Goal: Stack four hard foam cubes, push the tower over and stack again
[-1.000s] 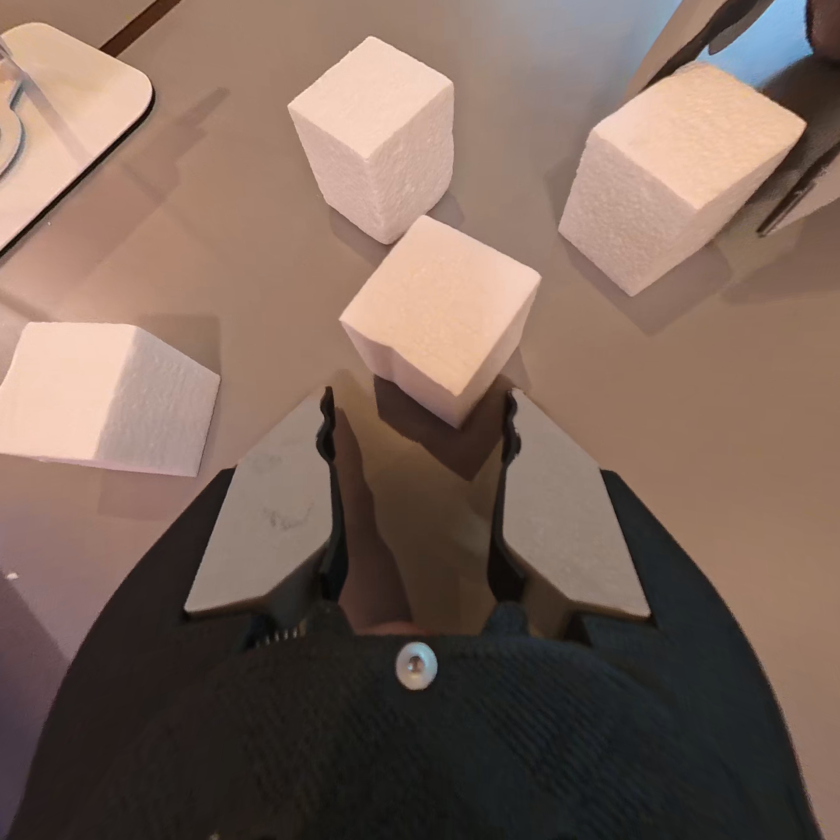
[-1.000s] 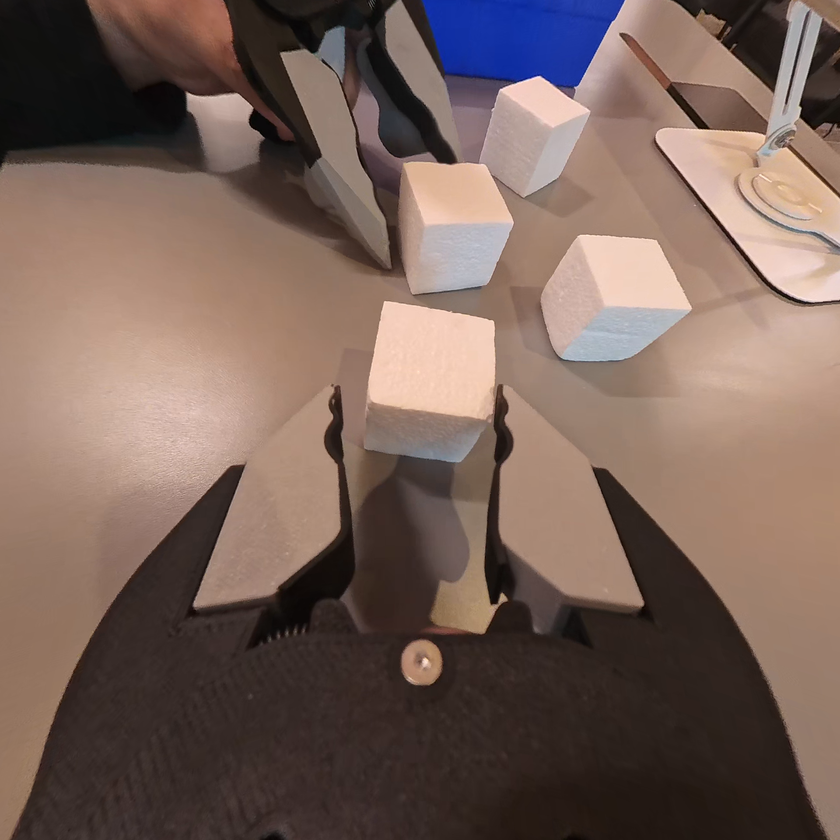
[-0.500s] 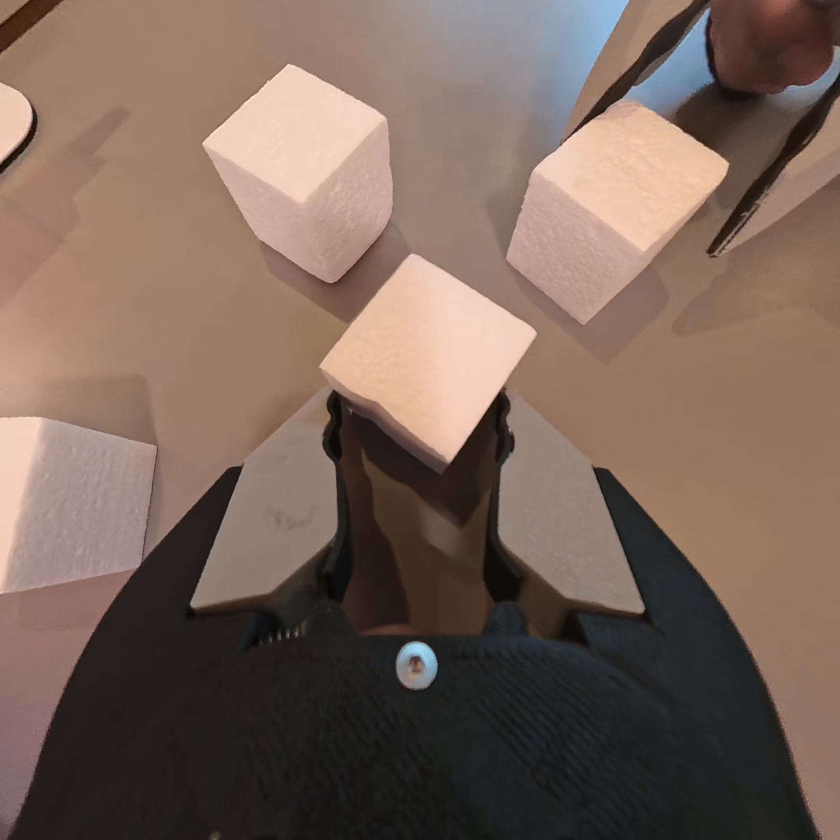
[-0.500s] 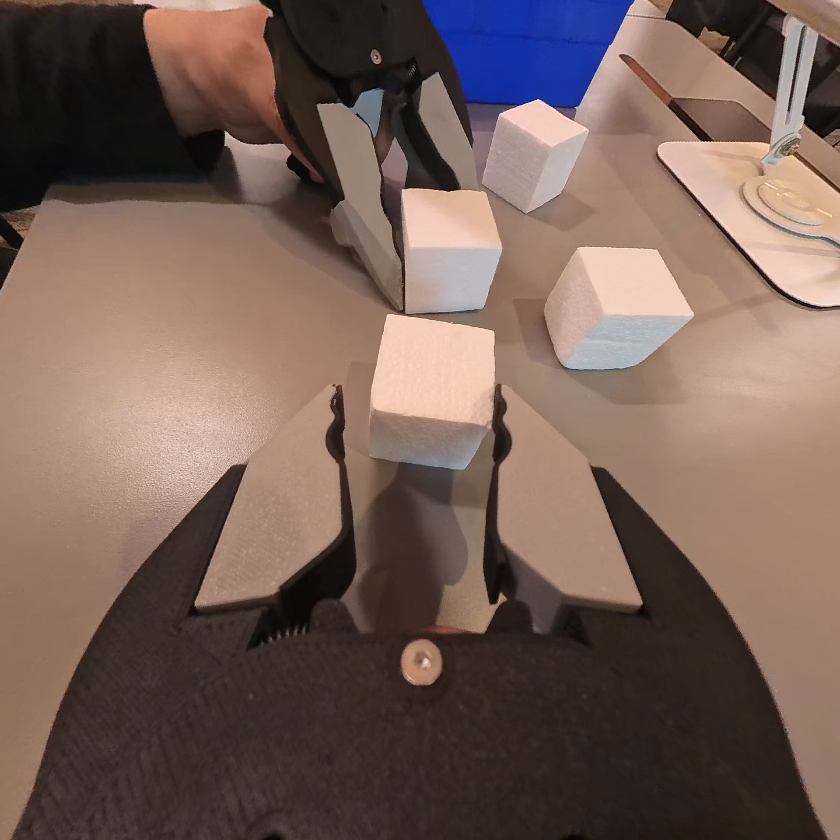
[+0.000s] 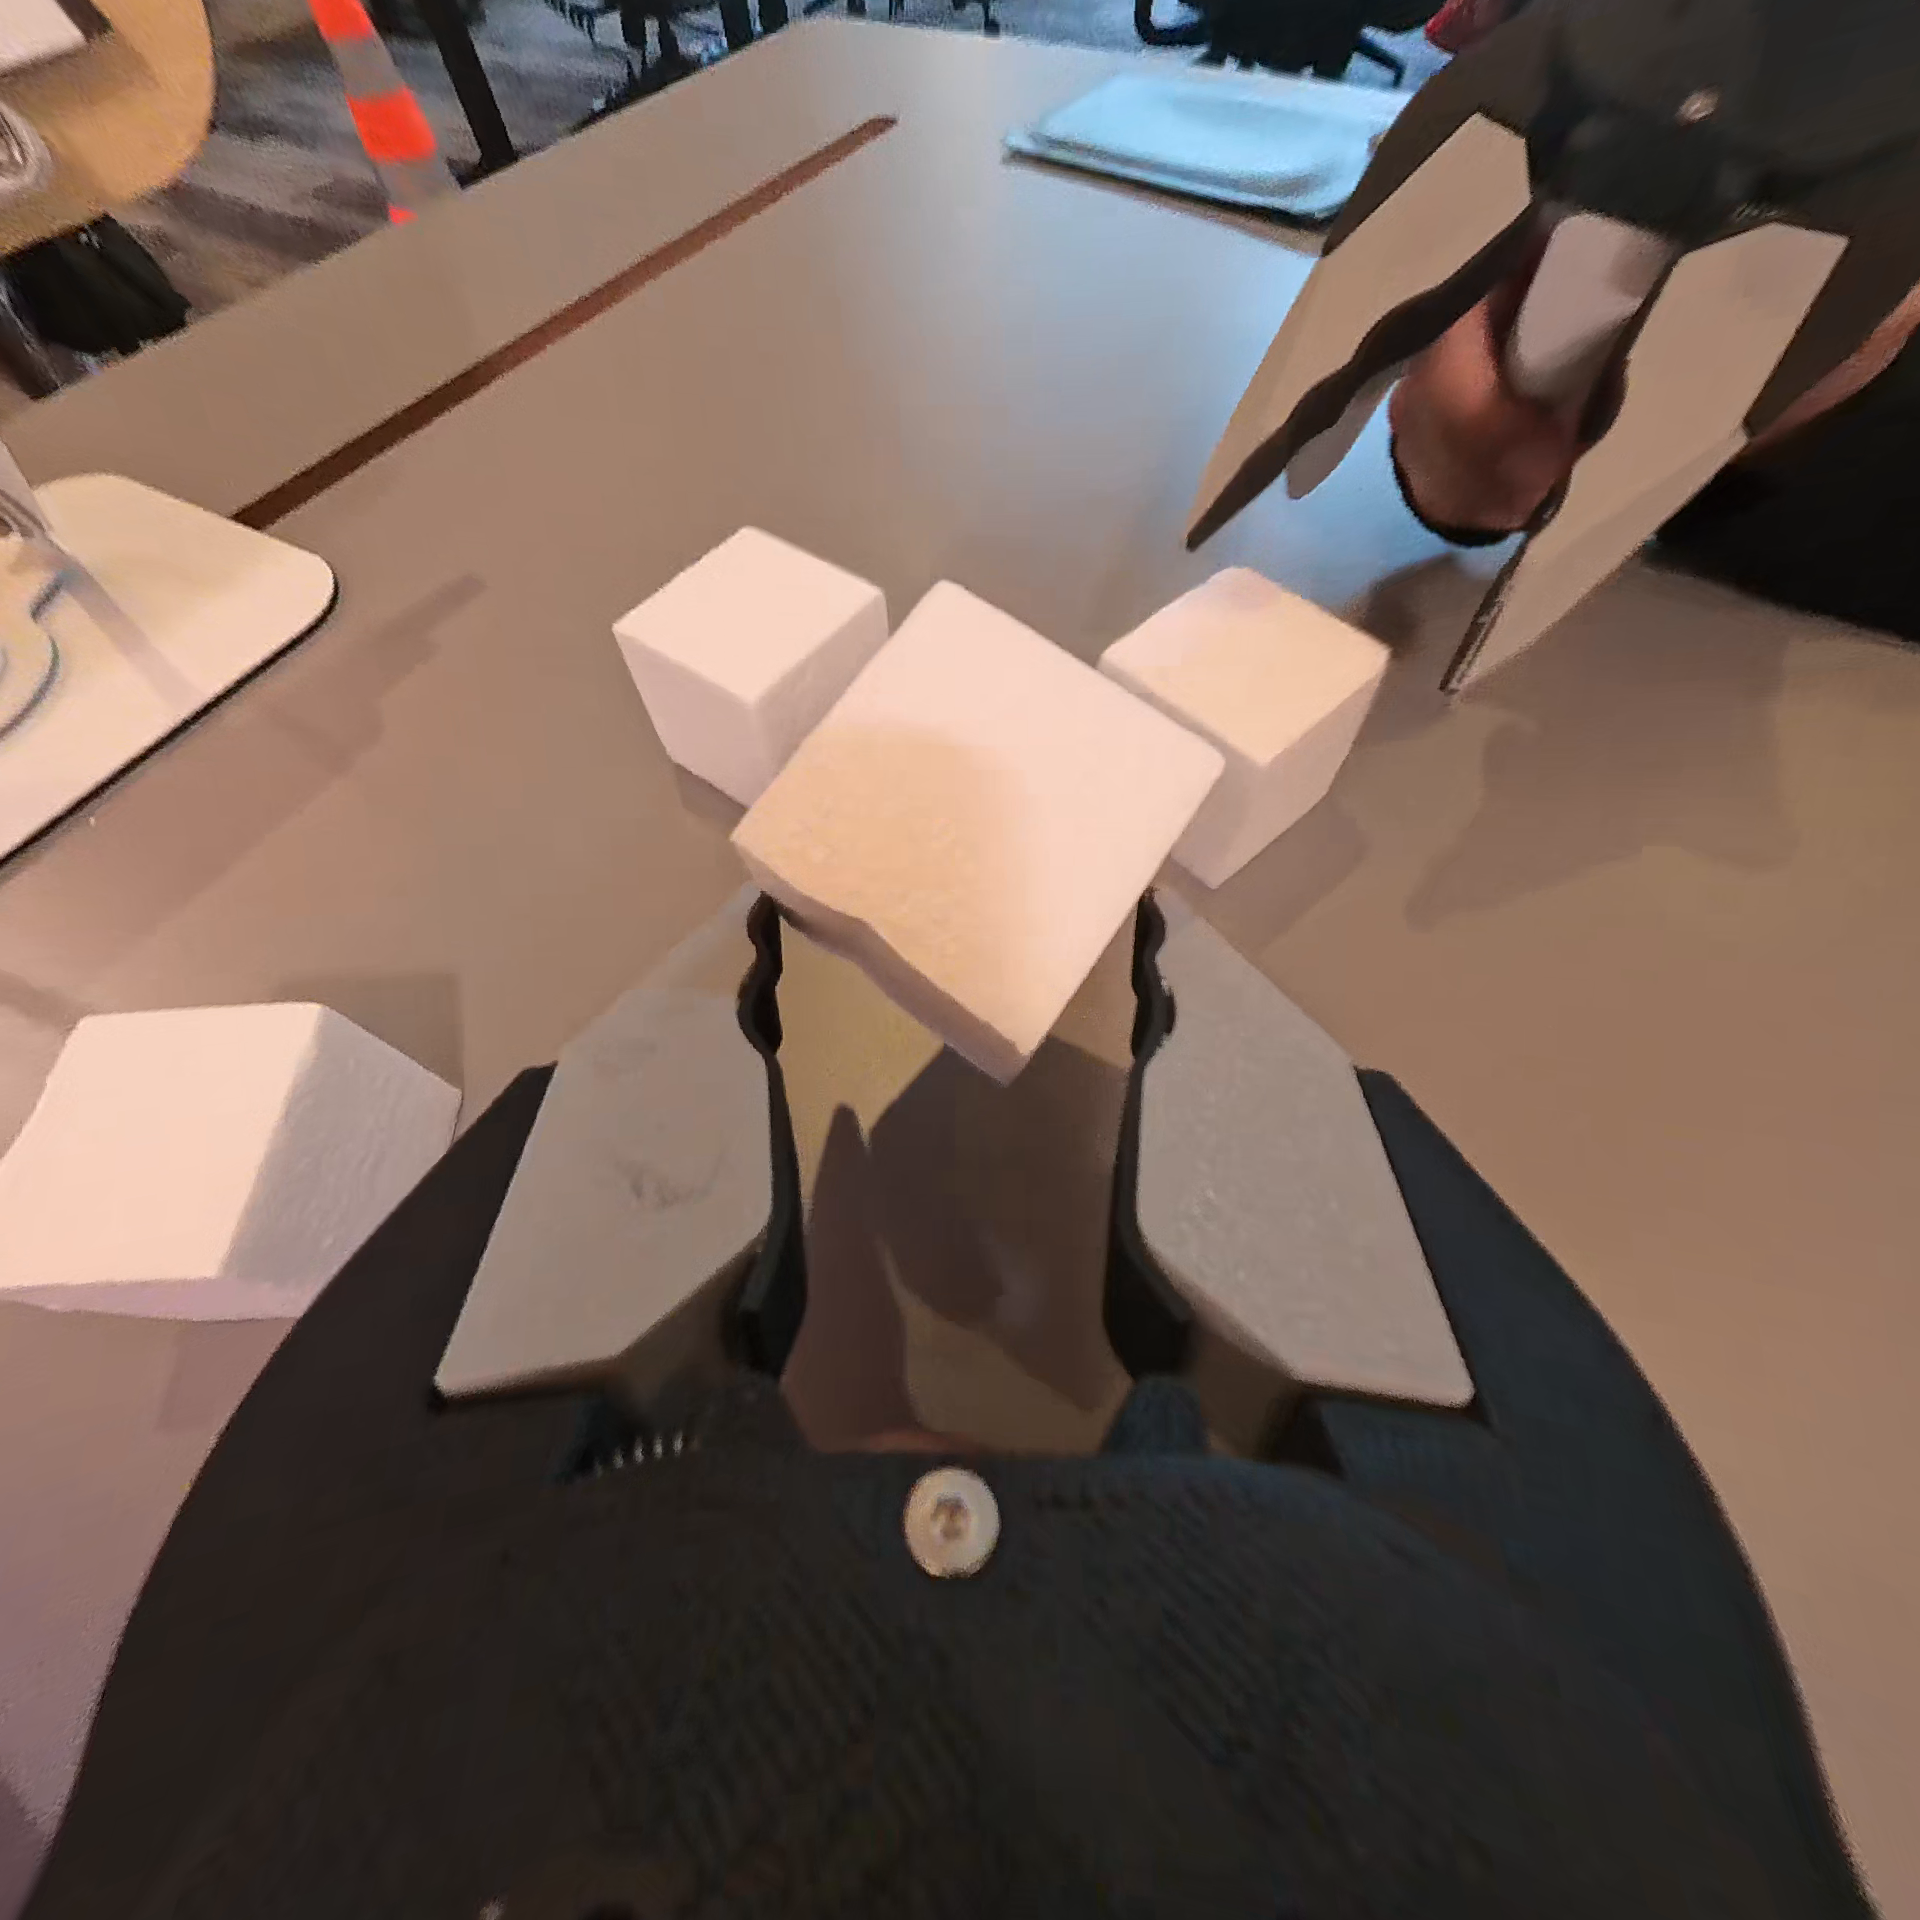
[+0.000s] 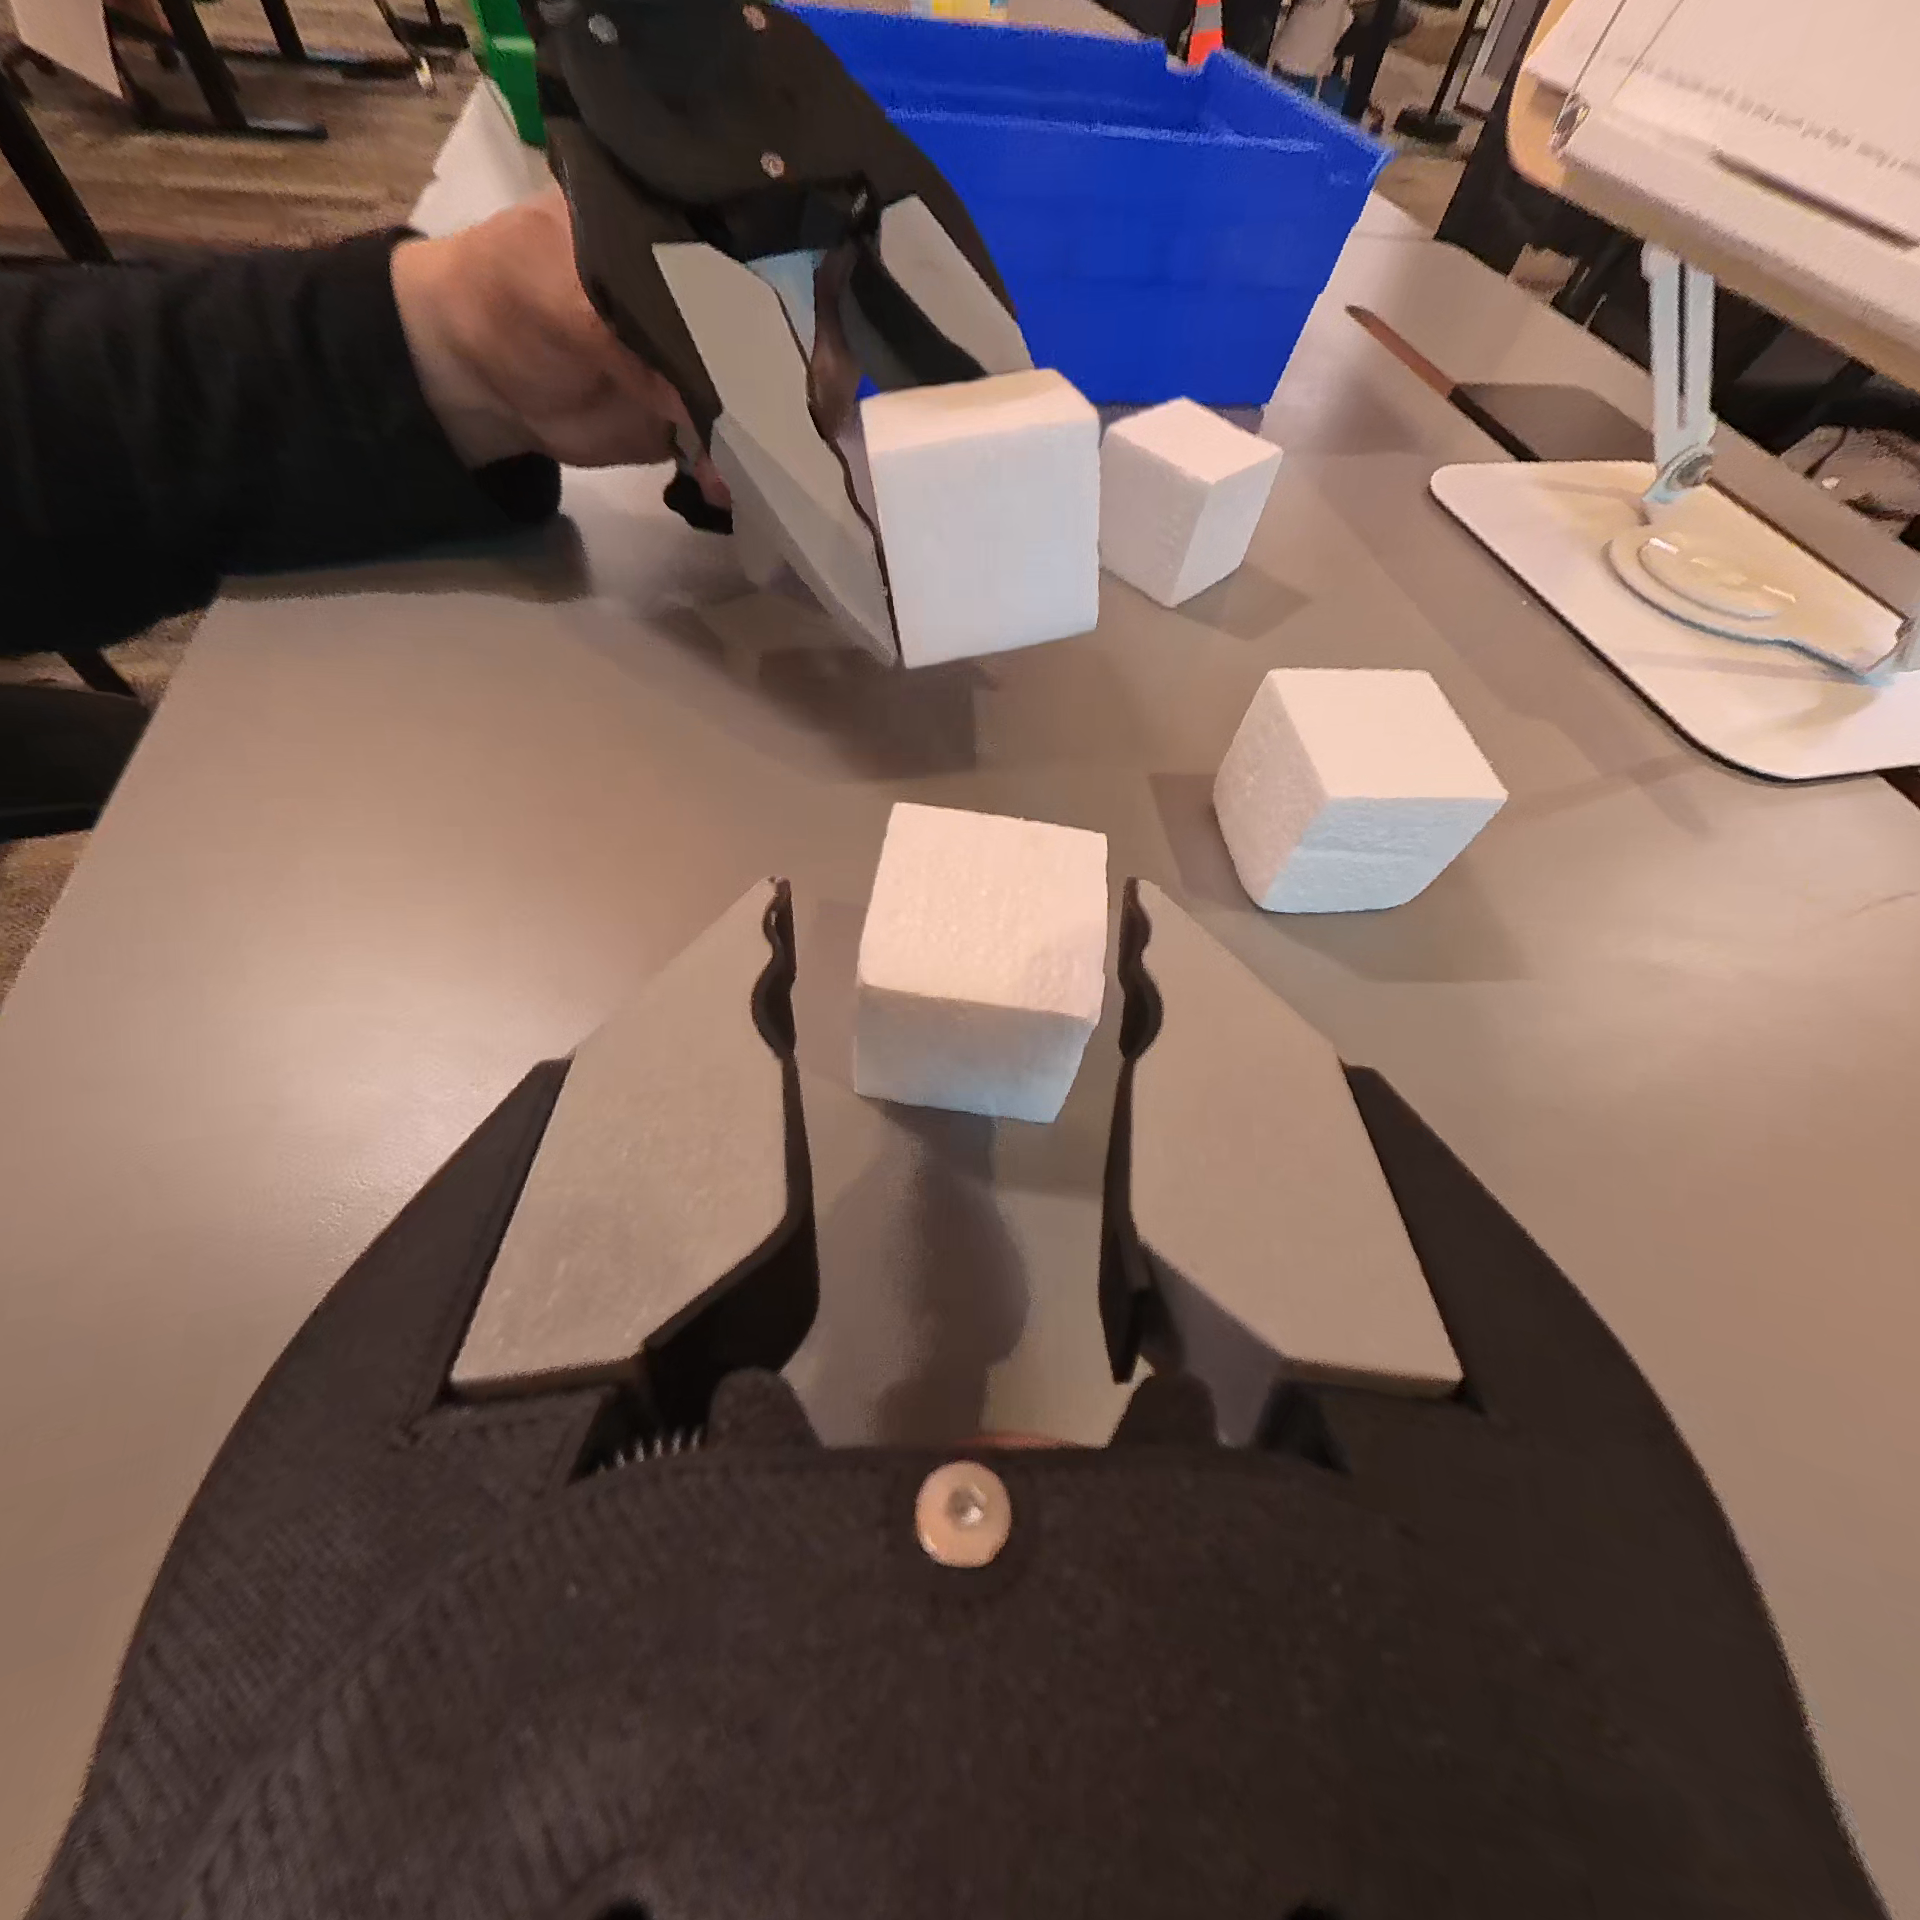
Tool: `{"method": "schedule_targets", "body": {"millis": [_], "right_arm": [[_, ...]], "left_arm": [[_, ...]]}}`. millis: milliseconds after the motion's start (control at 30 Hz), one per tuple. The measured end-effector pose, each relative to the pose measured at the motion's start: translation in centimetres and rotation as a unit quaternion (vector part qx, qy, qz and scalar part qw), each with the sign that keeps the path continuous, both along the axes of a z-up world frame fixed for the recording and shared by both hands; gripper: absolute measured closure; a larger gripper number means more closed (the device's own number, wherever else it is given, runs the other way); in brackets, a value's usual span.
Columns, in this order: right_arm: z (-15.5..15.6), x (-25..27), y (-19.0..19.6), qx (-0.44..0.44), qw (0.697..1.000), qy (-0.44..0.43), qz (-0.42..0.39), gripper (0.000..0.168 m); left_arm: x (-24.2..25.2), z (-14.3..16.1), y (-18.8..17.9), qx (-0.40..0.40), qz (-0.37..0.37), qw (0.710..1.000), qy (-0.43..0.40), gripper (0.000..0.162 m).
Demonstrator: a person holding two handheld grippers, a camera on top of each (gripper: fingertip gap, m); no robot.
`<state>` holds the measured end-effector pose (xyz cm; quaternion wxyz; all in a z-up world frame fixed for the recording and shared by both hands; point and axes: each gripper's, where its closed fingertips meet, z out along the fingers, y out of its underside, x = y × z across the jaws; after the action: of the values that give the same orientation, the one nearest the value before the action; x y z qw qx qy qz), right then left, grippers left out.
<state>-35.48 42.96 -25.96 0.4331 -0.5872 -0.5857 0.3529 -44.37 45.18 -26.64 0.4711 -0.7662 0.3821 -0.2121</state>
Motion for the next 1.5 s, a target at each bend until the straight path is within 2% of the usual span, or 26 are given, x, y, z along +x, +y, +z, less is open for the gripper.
{"method": "schedule_targets", "body": {"millis": [100,333,567,967,1300,1500], "right_arm": [[0.5,0.1,0.0,0.001,1.000,0.011,0.001,0.112],[-1.3,0.4,0.8,0.023,0.999,-0.036,-0.017,0.120],[-1.8,0.4,1.1,0.036,0.998,-0.050,-0.026,0.119],[1.5,0.2,0.3,0.049,0.998,0.019,-0.019,0.115],[6.1,0.1,-0.6,0.035,0.991,0.130,-0.020,0.108],[5.9,-1.5,-2.7,0.026,0.991,0.127,0.018,0.100]], "left_arm": [[0.1,0.6,0.0,0.013,0.002,1.000,-0.007,0.096],[-0.3,0.2,0.2,0.000,0.014,1.000,-0.008,0.095],[-0.1,-0.4,0.2,0.004,0.011,1.000,0.016,0.095],[0.3,-0.2,0.1,0.010,0.012,1.000,0.012,0.095],[2.5,1.1,-1.7,0.046,-0.045,0.998,0.001,0.095],[3.7,1.4,-2.9,0.065,-0.079,0.995,0.006,0.095]]}}
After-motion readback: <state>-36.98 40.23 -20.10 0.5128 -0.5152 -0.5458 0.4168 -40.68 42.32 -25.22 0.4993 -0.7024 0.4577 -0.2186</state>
